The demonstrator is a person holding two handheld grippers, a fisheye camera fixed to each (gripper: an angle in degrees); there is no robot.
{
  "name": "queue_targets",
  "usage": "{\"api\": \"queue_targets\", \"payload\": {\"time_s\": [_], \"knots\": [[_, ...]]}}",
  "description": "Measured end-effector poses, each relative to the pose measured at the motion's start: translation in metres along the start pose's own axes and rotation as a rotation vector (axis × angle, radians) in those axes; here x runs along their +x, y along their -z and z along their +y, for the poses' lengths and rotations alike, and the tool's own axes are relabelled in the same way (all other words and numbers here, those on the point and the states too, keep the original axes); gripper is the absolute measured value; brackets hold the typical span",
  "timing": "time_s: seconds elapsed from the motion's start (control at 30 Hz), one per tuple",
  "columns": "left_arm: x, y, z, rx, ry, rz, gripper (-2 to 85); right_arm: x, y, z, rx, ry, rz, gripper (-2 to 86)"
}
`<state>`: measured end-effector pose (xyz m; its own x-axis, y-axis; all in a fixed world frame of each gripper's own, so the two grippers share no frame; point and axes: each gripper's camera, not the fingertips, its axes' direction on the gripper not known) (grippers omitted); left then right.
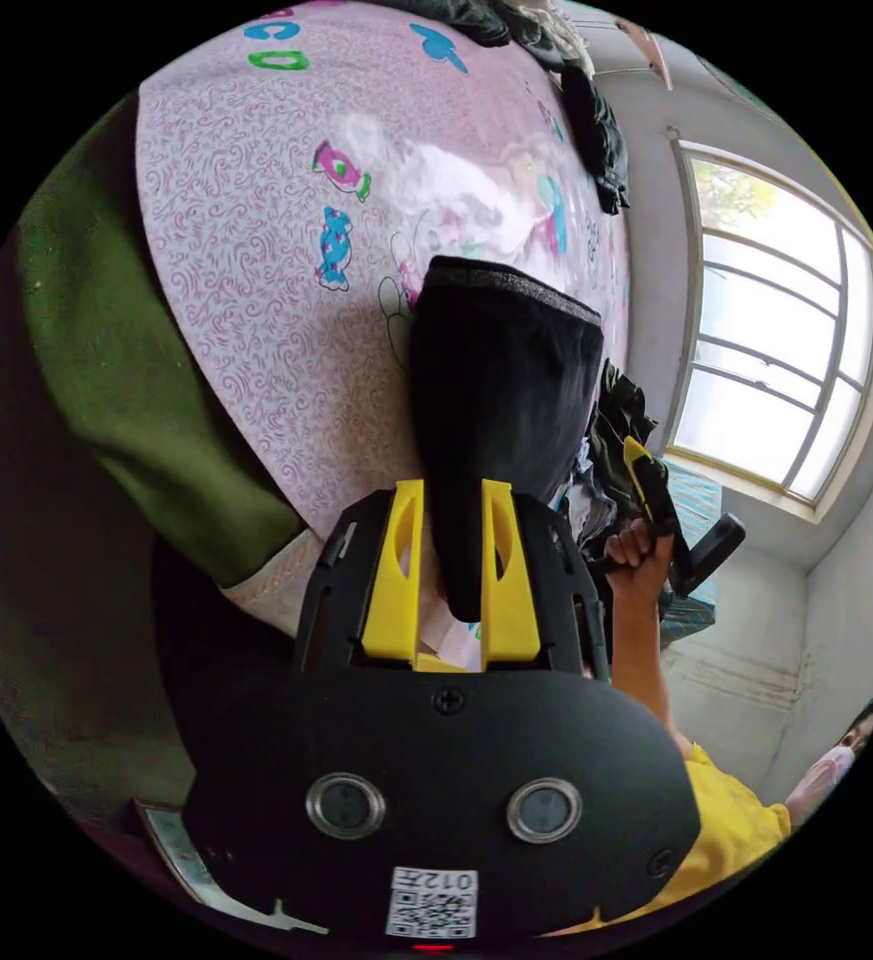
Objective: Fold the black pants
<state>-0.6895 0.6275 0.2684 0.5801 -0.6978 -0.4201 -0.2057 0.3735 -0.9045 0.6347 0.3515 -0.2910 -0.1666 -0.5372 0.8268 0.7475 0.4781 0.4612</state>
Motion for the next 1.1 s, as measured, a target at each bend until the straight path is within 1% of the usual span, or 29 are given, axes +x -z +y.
{"api": "queue_targets", "payload": {"time_s": [0.1, 0.17, 0.2, 0.27, 0.4, 0.47, 0.5, 0.6, 0.63, 0.67, 0.73, 0.83, 0.93, 1.1], "knots": [[-0.003, 0.003, -0.005, 0.012, 0.000, 0.017, 9.7, -0.009, -0.048, -0.037, -0.085, 0.029, 0.015, 0.1], [-0.004, 0.005, -0.009, -0.011, -0.010, 0.015, 10.1, -0.009, -0.094, -0.052, -0.208, 0.035, 0.069, 0.0], [-0.006, 0.007, -0.009, -0.024, -0.017, 0.008, 10.3, -0.008, -0.103, -0.053, -0.230, 0.036, 0.072, 0.0], [-0.009, 0.013, -0.008, -0.035, -0.022, -0.004, 10.4, 0.004, -0.123, -0.060, -0.252, -0.032, 0.029, 0.0], [-0.017, 0.010, -0.011, -0.122, -0.024, 0.066, 10.6, 0.018, -0.137, -0.064, -0.267, -0.048, -0.044, 0.1], [-0.016, 0.008, -0.014, -0.137, -0.031, 0.076, 10.7, 0.031, -0.131, -0.066, -0.267, -0.024, -0.127, 0.5], [-0.013, 0.008, -0.016, -0.148, -0.041, 0.067, 10.7, 0.034, -0.128, -0.066, -0.262, -0.011, -0.136, 0.7], [-0.010, 0.008, -0.017, -0.176, -0.073, 0.032, 10.7, 0.060, -0.104, -0.064, -0.195, 0.023, -0.046, 2.2], [-0.010, 0.008, -0.017, -0.180, -0.072, 0.035, 10.6, 0.079, -0.101, -0.063, -0.193, -0.004, -0.037, 3.5], [-0.012, 0.008, -0.017, -0.189, -0.069, 0.045, 10.3, 0.102, -0.102, -0.061, -0.212, -0.053, -0.059, 6.9], [-0.013, 0.007, -0.016, -0.200, -0.062, 0.053, 9.9, 0.136, -0.115, -0.058, -0.274, -0.142, -0.132, 9.7], [-0.006, 0.008, -0.015, -0.233, -0.084, 0.020, 9.3, 0.172, -0.143, -0.045, -0.333, -0.266, -0.256, 10.7], [0.002, 0.016, -0.018, -0.258, -0.136, -0.032, 8.8, 0.173, -0.163, -0.033, -0.353, -0.312, -0.283, 8.8], [-0.005, 0.055, -0.037, -0.261, -0.133, -0.076, 8.0, 0.148, -0.178, 0.002, -0.362, -0.340, -0.323, 7.2]]}}
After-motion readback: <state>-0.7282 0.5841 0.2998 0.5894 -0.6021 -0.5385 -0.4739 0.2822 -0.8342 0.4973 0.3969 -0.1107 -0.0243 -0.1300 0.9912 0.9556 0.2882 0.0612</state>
